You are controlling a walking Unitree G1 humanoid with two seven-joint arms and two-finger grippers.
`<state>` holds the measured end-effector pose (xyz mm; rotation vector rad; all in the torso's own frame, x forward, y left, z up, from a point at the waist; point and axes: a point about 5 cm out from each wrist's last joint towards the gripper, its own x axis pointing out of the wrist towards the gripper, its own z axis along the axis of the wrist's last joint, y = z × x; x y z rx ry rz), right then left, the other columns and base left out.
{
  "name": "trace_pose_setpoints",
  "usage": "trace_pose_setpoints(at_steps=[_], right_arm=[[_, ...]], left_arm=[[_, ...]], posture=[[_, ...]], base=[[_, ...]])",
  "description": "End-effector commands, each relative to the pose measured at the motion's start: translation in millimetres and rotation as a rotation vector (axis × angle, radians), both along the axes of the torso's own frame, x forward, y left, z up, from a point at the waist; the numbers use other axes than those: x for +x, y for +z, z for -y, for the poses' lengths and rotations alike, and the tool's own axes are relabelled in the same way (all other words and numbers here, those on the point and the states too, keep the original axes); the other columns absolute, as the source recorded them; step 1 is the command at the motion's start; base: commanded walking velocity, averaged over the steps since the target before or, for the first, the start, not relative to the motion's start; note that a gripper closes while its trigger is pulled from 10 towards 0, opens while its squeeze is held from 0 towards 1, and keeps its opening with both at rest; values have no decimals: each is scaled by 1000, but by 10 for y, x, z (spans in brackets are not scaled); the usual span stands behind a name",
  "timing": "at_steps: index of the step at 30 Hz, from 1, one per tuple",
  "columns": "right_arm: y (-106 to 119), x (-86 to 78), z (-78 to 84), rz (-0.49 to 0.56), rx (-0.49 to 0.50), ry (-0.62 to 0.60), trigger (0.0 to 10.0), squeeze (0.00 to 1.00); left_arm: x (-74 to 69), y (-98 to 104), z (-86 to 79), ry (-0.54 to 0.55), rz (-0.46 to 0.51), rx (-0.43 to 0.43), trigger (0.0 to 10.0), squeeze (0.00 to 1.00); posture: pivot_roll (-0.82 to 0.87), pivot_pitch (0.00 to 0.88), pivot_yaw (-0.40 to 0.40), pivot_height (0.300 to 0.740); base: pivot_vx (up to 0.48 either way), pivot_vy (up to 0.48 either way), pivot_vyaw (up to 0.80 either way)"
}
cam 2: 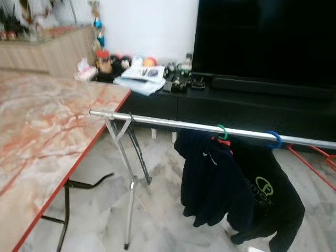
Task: Hang hanger
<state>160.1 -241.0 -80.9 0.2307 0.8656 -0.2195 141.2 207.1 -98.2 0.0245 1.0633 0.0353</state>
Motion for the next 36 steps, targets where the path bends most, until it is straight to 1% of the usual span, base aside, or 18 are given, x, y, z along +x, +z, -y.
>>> trace_pose_setpoints(at_steps=[1,15,20,25,30,31,36], right_arm=[[-27,-75,21,-23,1,-7,10000,0],[-40,-102,15,-34,4,-3,10000,0],[-30,-86,6,-17,5,20,10000,0],[0,-51,8,34,-6,30,10000,0],[38,-27,23,111,-15,-19,10000,0],[53,-21,28,143,-18,-40,10000,0],[74,-30,41,192,-28,-78,10000,0]], left_arm=[[-56,-21,-8,12,-23,1,10000,0],[-86,-30,-13,0,-34,2,10000,0],[-85,-29,-13,-10,-35,3,10000,0],[-82,-28,-11,-13,-30,5,10000,0],[-92,-30,-15,2,-26,4,10000,0],[-101,-32,-20,-1,-28,5,10000,0],[-124,-38,-27,-6,-35,5,10000,0]], posture=[[178,0,-3,740],[160,0,3,740],[148,0,6,740],[151,0,0,740],[152,0,-1,740],[140,0,3,740],[133,0,5,740]], base=[[0,0,0],[0,0,0],[0,0,0],[0,0,0],[0,0,0],[0,0,0],[0,0,0]])
